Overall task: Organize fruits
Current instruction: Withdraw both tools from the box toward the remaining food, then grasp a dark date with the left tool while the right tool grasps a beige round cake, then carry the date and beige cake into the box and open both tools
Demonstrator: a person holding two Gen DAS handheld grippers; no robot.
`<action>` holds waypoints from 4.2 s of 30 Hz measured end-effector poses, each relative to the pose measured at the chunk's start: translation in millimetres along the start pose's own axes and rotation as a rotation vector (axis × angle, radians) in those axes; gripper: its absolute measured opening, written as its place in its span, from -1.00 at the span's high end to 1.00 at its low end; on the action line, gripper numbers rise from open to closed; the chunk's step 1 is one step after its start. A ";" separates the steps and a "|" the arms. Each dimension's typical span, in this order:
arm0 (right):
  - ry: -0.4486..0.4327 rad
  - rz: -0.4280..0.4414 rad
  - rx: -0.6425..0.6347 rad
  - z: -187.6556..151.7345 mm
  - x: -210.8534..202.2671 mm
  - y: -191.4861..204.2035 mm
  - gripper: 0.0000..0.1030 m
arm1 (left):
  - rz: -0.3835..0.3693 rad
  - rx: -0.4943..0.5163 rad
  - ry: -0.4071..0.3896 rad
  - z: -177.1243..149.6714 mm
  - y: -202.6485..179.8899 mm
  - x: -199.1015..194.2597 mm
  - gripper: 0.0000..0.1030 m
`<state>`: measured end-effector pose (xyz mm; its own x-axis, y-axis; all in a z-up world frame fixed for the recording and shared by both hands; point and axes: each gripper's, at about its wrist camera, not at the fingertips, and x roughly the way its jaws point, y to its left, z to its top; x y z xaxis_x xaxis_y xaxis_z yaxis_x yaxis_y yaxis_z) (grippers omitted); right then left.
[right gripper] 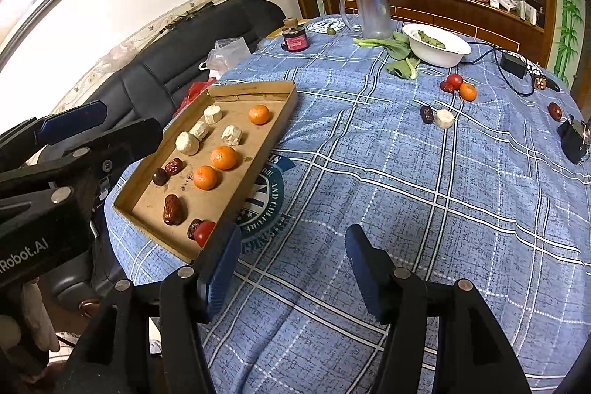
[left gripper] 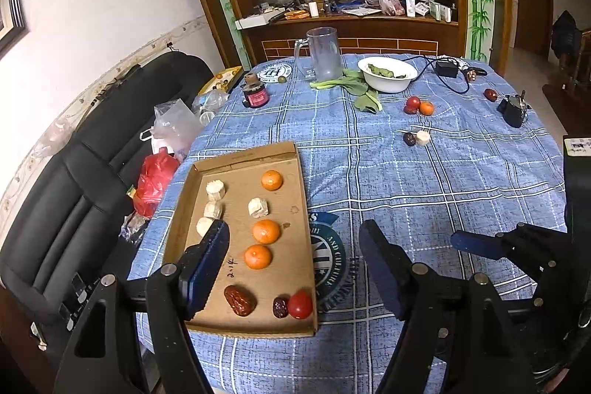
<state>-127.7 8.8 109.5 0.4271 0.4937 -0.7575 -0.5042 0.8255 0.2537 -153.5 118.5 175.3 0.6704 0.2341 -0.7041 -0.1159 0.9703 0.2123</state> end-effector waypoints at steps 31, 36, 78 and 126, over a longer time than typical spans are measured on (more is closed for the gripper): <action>0.074 -0.288 0.076 109.8 133.0 -181.6 -0.05 | -0.411 -0.140 0.263 35.7 -46.9 185.9 -0.38; 0.061 -0.277 0.064 117.7 149.5 -187.6 0.32 | -0.407 -0.126 0.256 43.0 -46.2 199.0 -0.38; 0.031 -0.031 0.043 92.2 85.4 -65.6 0.38 | -0.334 -0.272 0.202 33.8 54.6 165.6 0.51; 0.136 0.006 -0.110 53.5 137.3 100.3 0.04 | -0.189 -0.330 0.247 -42.2 163.4 156.3 0.02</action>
<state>-79.5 174.0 63.1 0.3224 0.4505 -0.8326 -0.5883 0.7844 0.1966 -98.5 316.2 71.3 0.5122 0.0194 -0.8587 -0.2625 0.9554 -0.1350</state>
